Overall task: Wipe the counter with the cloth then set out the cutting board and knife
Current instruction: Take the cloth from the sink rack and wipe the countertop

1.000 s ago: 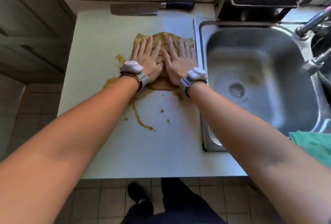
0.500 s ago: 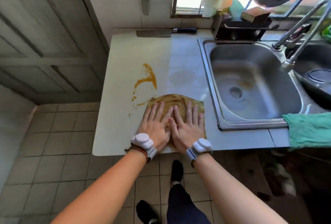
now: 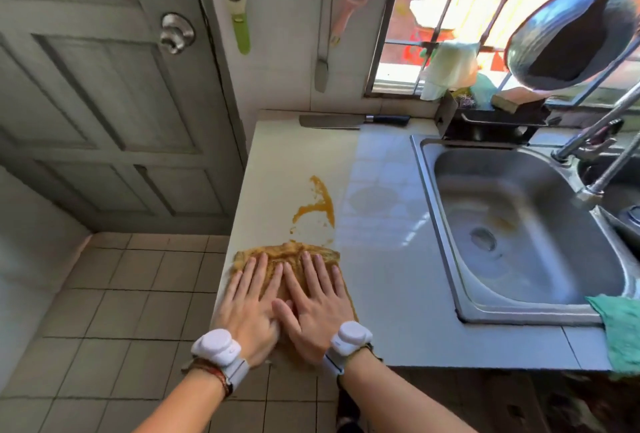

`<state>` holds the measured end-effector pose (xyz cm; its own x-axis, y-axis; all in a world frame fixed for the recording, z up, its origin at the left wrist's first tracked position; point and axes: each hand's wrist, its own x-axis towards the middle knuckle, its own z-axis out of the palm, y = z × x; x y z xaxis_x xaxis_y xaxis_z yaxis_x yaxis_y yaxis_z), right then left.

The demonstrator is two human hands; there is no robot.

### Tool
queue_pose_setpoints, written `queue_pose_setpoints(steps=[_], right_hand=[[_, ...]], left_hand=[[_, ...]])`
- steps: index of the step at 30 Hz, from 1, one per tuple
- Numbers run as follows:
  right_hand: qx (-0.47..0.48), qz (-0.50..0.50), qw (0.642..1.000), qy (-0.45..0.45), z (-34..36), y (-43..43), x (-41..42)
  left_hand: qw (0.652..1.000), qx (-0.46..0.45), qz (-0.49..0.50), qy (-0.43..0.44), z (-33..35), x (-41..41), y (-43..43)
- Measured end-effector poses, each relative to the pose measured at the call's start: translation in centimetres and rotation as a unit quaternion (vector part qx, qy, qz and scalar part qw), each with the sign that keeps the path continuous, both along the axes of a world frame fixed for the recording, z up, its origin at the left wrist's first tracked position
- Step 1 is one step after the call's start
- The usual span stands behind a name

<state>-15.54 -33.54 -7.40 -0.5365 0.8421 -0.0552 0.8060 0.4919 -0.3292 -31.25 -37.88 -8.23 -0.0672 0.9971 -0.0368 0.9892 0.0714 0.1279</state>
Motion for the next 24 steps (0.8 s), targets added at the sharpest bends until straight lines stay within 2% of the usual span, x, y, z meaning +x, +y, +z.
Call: queue_pose_setpoints(steps=[3,7,12,15,21,24], right_hand=[[0.023,0.022,0.999,-0.011,-0.1,5.2,0.0],[0.027,-0.005,1.000,-0.015,0.0,13.5,-1.9],[0.013,-0.028,1.000,-0.007,-0.6,25.4,-6.0],[0.008,-0.032,0.999,0.000,-0.1,29.7,-7.8],[0.009,-0.009,1.000,0.007,-0.3,33.9,-7.7],[0.014,0.012,1.000,0.006,-0.1,34.0,-6.6]], left_hand=[[1.000,-0.007,-0.017,0.013,-0.3,-0.6,5.2],[1.000,-0.006,-0.007,0.009,0.0,-1.5,14.1],[0.998,0.009,0.057,0.030,-0.6,-4.2,25.3],[0.996,0.013,0.085,0.036,-0.1,-5.2,29.7],[0.993,0.028,0.111,0.016,-0.1,-4.9,33.6],[0.992,-0.002,0.125,0.029,-0.1,-3.8,33.8]])
